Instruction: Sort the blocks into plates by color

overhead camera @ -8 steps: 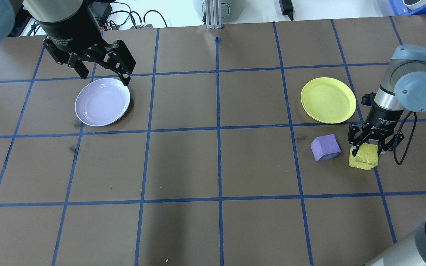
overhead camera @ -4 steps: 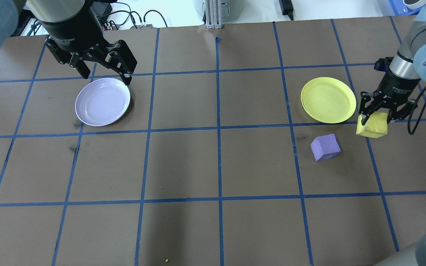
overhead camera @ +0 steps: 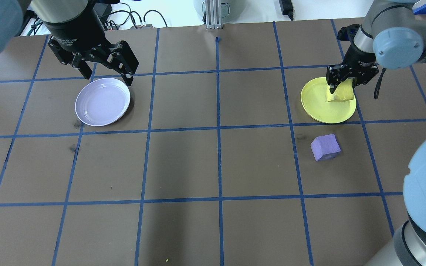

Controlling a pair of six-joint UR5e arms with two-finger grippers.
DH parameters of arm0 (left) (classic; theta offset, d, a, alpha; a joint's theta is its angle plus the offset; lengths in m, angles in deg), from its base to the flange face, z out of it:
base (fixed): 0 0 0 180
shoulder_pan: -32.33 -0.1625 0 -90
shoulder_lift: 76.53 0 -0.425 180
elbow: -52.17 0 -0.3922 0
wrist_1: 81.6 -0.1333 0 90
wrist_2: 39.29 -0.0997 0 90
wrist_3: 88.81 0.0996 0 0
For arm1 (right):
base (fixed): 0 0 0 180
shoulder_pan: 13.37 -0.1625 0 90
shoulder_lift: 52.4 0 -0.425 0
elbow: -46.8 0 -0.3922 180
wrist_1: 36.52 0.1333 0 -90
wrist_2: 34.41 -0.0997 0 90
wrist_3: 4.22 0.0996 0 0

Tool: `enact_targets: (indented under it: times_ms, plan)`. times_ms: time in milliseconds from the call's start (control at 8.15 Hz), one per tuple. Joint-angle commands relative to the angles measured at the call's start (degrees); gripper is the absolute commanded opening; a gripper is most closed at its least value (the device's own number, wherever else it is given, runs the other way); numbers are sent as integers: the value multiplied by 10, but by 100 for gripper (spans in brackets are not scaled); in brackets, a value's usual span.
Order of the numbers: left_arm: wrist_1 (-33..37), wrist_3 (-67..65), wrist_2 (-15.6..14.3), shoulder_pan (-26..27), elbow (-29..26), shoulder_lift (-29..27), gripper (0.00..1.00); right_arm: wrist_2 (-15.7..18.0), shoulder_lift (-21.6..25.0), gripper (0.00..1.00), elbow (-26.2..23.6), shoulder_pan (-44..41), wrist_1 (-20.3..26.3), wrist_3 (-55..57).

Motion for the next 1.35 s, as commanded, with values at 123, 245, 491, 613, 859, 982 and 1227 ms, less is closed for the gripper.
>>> enact_targets:
  times_ms: [123,245,491,613,859,982,1227]
  plan:
    - [0,0,0,0,0,-2,100,13,-36,68,1,-2,-21,-9]
    - [0,0,-1,0,0,-2,100,17,-29,100,2,-2,-19,-9]
    - [0,-1,-1,1,4,-2,100,31,-1,100,1,-3,-7,-12]
    - [0,-1,0,1,3,-3,100,25,8,100,1,-4,19,-15]
    - [0,-1,0,1,2,-5,100,24,38,100,-11,-48,74,-18]
    - [0,-1,0,1,2,-5,100,25,39,100,-15,-66,99,-18]
    - [0,-1,0,1,3,-5,100,29,36,100,-66,-69,99,-19]
